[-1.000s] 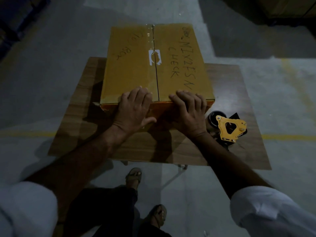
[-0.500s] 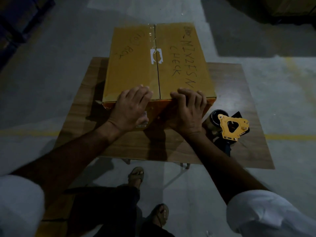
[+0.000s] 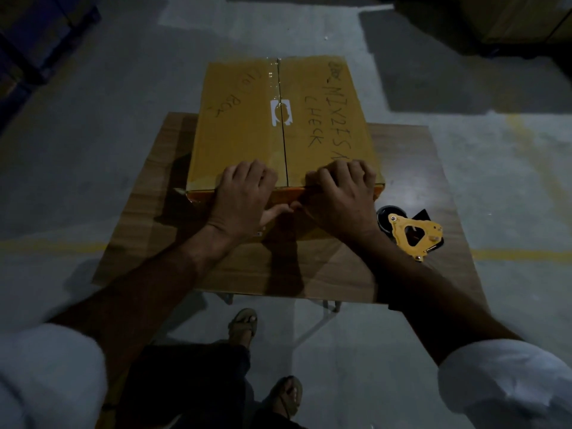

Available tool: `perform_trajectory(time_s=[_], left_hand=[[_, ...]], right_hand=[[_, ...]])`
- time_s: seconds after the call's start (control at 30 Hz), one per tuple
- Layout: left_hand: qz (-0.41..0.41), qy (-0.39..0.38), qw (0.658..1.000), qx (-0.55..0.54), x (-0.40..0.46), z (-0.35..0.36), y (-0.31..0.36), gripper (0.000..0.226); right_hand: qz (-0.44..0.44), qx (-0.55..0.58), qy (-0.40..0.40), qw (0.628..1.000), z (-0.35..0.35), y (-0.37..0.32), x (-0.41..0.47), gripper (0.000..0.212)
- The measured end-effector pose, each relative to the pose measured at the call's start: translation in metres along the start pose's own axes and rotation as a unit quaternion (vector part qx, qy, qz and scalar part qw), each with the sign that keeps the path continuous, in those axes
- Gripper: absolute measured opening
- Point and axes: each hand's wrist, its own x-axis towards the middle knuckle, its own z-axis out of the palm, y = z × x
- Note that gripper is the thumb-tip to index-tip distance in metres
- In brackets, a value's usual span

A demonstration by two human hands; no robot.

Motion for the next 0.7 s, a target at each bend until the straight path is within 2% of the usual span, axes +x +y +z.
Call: perform_trajectory(time_s=[0.1, 0.23, 0.3, 0.37, 0.43, 0.5, 0.6, 0.7], left_hand=[[-0.014, 0.008, 1.000, 0.007, -0.006, 0.009, 0.005, 0.082], [-0.017, -0.054, 0.997, 0.054, -0.012, 0.009, 0.007, 0.101], [0.008, -0.025, 1.000, 0.016, -0.011, 0.004, -0.002, 0.089], [0.038, 0.016, 0.996, -0.075, -0.007, 0.002, -0.018, 0.063], [0.066, 0.019, 0.991, -0.118, -0.002, 0.003, -0.031, 0.056], [0.056, 0.015, 0.993, -0.101, -0.003, 0.010, -0.028, 0.061], [0.020, -0.006, 0.999, -0.037, -0.008, 0.017, -0.015, 0.086], [0.026, -0.019, 0.999, -0.013, -0.009, 0.012, -0.011, 0.098]], right_hand=[[0.010, 0.033, 0.015, 0.999, 0.010, -0.002, -0.015, 0.064], [0.031, 0.063, -0.021, 0.997, 0.011, -0.011, -0.022, 0.075], [0.020, 0.059, -0.038, 0.997, 0.005, -0.009, -0.018, 0.074], [0.022, 0.048, -0.029, 0.998, 0.001, -0.006, -0.010, 0.064], [0.028, 0.041, -0.017, 0.999, 0.002, -0.004, -0.005, 0.060], [0.029, 0.055, 0.001, 0.998, 0.009, -0.004, -0.011, 0.061], [0.029, 0.069, -0.006, 0.997, 0.019, -0.007, -0.026, 0.081], [0.018, 0.059, -0.021, 0.998, 0.020, -0.006, -0.025, 0.094]])
